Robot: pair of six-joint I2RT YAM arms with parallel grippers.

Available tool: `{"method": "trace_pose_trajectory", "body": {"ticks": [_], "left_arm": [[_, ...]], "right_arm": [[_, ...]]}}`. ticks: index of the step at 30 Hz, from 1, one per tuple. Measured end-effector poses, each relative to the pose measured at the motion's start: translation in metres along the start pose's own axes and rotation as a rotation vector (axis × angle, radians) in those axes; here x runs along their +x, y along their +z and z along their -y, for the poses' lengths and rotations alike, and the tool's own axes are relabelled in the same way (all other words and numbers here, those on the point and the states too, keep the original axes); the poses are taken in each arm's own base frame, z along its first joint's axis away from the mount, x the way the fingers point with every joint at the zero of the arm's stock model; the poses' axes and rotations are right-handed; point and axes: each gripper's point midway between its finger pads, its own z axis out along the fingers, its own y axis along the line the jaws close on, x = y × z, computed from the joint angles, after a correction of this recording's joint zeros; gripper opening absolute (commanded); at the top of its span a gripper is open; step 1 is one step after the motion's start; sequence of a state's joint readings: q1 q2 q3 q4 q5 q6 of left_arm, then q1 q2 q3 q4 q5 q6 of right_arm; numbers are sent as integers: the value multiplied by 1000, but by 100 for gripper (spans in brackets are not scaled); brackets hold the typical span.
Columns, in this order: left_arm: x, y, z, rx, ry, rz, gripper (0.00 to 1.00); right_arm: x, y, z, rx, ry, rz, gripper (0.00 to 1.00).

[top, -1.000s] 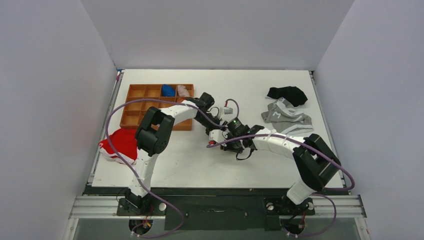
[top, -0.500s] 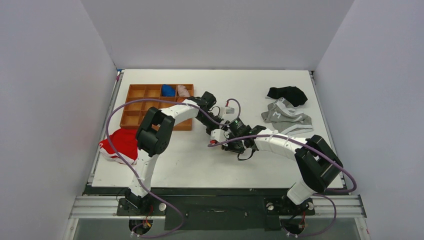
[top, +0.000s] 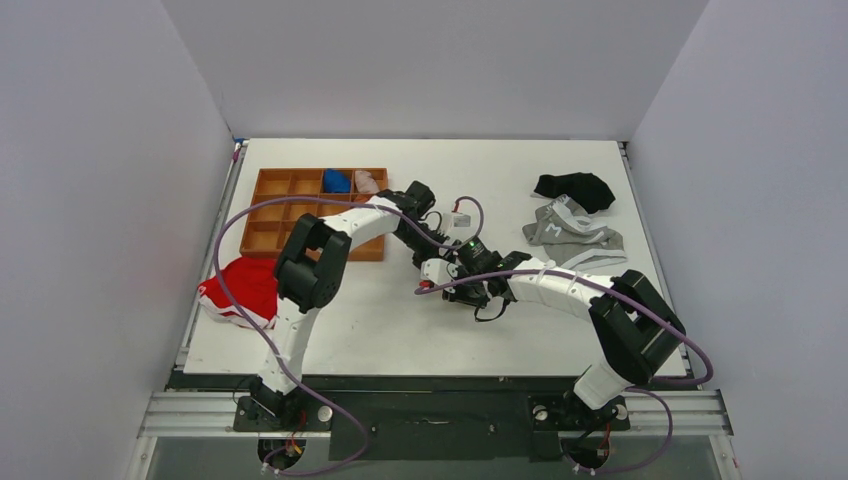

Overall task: Roll the underwear
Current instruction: Roll the underwear to the center of the board.

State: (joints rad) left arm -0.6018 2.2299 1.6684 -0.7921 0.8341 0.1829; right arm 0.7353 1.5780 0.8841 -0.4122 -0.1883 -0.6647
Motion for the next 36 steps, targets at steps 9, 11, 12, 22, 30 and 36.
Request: {"method": "trace_pose_trajectory", "body": {"ticks": [9,11,12,22,30,36], "left_arm": [[-3,-1,-2,16,-44,-26,82],[-4,-3,-3,22,-56,-27,82],[-5,-3,-4,25,-64,-26,82],[-21,-23,-34,-21,-108,57,82],[-34,-51,-68,-95,-89,142,82],[-21,-65,-73,-137,-93,158,81]], "right_arm": [[0,1,0,-1,0,-1,0],[0,1,0,-1,0,-1,0],[0,1,0,-1,-1,0,0],[4,1,-4,-15,0,-16,0],[4,1,-5,-28,-2,-30,0],[3,1,-5,-35,4,-38,0]]}}
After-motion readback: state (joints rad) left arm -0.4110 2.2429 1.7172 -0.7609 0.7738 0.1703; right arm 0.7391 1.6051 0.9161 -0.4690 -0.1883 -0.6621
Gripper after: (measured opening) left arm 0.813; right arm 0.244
